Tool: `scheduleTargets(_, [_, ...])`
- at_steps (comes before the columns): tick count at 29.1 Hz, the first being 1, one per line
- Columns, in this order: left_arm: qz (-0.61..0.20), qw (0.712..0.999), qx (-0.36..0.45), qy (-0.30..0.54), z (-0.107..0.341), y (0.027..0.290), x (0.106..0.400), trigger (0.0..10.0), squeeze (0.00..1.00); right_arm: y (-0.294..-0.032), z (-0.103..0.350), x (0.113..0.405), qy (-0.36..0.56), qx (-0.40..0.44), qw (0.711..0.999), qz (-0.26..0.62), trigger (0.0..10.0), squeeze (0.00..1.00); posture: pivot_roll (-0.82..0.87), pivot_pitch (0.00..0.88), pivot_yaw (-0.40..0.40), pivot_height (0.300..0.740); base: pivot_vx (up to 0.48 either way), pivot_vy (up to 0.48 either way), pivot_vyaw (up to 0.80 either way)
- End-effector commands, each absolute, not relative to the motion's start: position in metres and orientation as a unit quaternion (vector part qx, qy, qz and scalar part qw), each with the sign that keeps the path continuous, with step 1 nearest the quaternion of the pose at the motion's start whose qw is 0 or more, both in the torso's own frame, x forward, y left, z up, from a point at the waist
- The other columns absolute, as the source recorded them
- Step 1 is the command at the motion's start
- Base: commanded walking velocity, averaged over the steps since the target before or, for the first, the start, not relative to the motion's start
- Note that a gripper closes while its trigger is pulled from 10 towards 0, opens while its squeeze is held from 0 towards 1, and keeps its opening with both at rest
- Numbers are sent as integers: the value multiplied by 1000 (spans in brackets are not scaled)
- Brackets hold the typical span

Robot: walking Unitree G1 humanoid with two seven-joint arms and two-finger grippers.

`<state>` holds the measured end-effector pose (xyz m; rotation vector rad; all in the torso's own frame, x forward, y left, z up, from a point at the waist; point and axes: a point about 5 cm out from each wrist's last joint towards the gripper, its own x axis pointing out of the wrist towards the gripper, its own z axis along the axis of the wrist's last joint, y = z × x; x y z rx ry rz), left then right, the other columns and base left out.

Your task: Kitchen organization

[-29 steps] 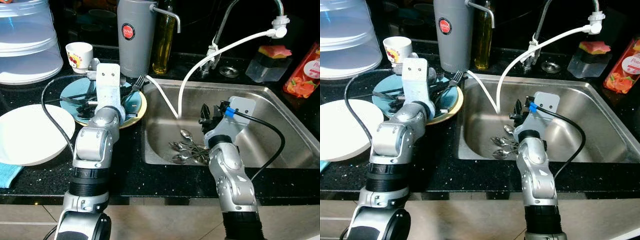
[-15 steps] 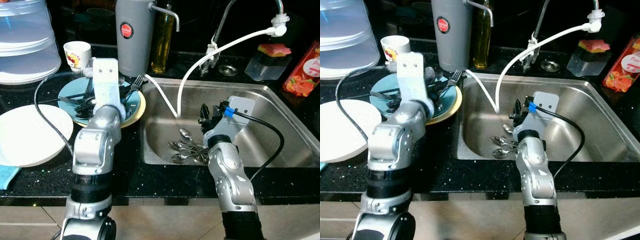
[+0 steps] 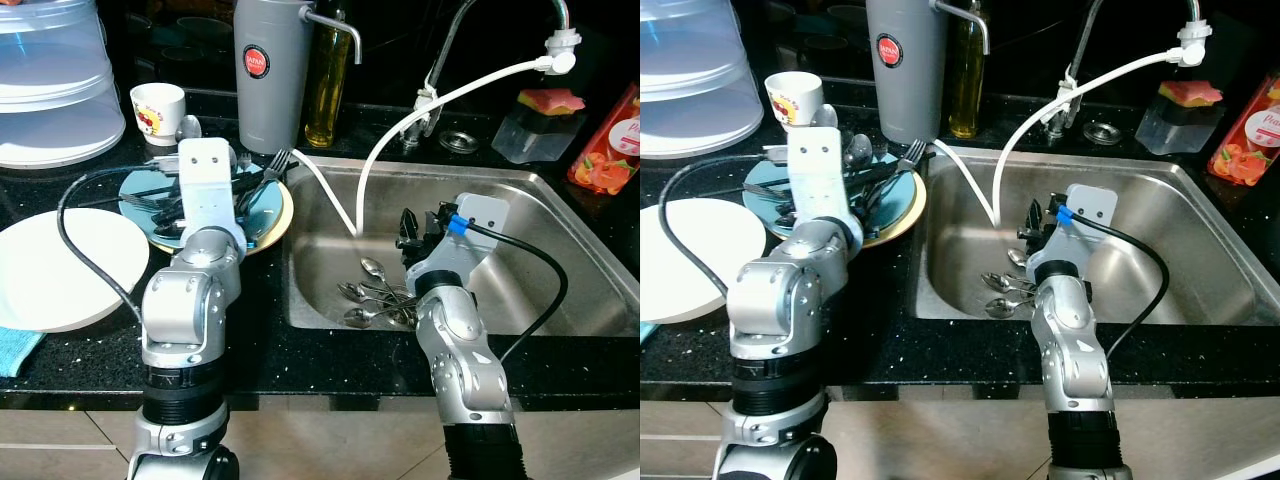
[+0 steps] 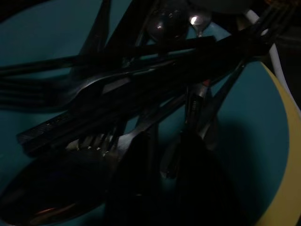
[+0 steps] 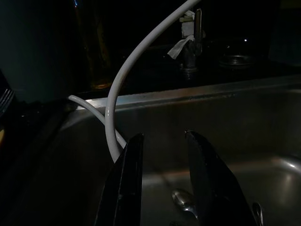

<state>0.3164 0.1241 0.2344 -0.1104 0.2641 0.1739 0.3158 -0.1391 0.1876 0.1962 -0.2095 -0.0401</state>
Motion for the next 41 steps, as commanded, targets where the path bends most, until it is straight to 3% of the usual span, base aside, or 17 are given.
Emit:
scheduleTargets(1, [69,979,-83,171,224,110,316,0,0,-142,187,314,-105,98,989,-25,10000,0,212,29,-87,740,0,0,0])
scheduleTargets(10, [69,984,-75,147,231,116,324,0,0,-141,188,315,-106,97,989,-24,10000,0,211,23,-89,740,0,0,0])
scheduleTargets(14, [22,995,-41,83,245,107,326,0,0,-141,188,315,-107,97,989,-23,10000,0,211,16,-92,740,0,0,0])
scheduleTargets(16, [-19,999,-23,38,257,95,323,10000,0,-141,189,316,-108,97,989,-22,10000,0,213,14,-93,740,0,0,0])
scheduleTargets(27, [-114,993,-23,-3,265,71,317,10000,0,-140,190,317,-110,97,989,-19,10000,0,211,5,-96,740,0,0,0])
scheduleTargets(32, [-73,997,-5,17,257,78,321,10000,39,-140,190,317,-110,96,989,-19,10000,0,212,5,-94,740,0,0,0])
scheduleTargets(33, [-64,998,-1,23,255,81,321,10000,1000,-140,190,316,-110,96,989,-19,10000,0,212,5,-94,740,0,0,0])
scheduleTargets(41, [6,997,-2,75,241,104,330,10000,1000,-140,189,316,-108,97,989,-19,10000,0,215,10,-96,740,0,0,0])
